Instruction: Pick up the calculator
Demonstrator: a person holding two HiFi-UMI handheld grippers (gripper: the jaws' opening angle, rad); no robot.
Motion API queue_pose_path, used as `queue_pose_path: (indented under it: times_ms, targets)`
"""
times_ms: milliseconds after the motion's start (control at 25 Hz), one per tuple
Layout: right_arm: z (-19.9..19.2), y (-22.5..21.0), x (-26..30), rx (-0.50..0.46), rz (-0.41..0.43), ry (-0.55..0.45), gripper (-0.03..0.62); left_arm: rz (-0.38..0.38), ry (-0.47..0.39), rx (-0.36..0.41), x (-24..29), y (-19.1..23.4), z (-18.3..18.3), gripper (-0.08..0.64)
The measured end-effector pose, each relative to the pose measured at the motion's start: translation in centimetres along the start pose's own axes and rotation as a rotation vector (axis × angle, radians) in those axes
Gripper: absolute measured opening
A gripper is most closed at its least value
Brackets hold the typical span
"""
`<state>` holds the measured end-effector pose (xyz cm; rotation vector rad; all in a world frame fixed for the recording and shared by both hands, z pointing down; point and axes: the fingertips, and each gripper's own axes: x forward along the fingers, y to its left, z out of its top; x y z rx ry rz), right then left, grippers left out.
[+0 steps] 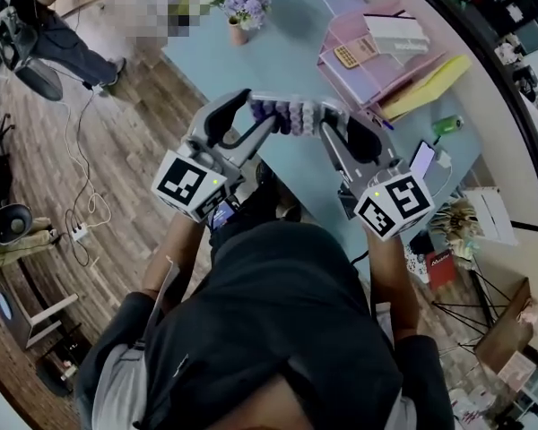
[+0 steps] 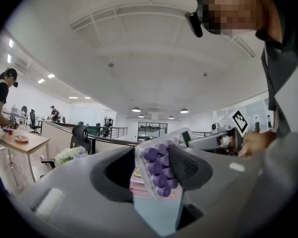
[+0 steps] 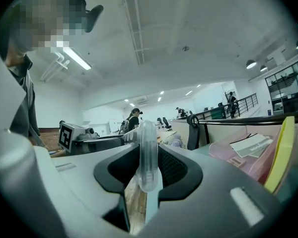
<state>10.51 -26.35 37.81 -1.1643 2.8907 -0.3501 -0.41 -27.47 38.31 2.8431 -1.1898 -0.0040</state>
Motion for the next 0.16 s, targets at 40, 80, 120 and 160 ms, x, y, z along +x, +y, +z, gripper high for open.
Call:
queue_pose_path:
  times_ms: [40,80,120,160]
  targets:
    - [0.0,0.0,-0.3,0.002,0.001,0.000,0.117,0.000,-0.003,0.003,-0.1,-0.3,0.1,0.259]
    - [0.0,0.1,-0.7,0.005,0.001,-0.001,0.116,0.000,-0.005,0.005,-0.1,-0.6,0.1,0.259]
    - [-0.1,0.1,-1.0,0.007,0.001,-0.003,0.115,0.000,-0.006,0.007,-0.2,-0.9,0.1,0.259]
    - [-0.1,0.1,-1.4,0.008,0.001,-0.004,0.117,0.000,-0.008,0.008,-0.2,-1.2,0.1,0.259]
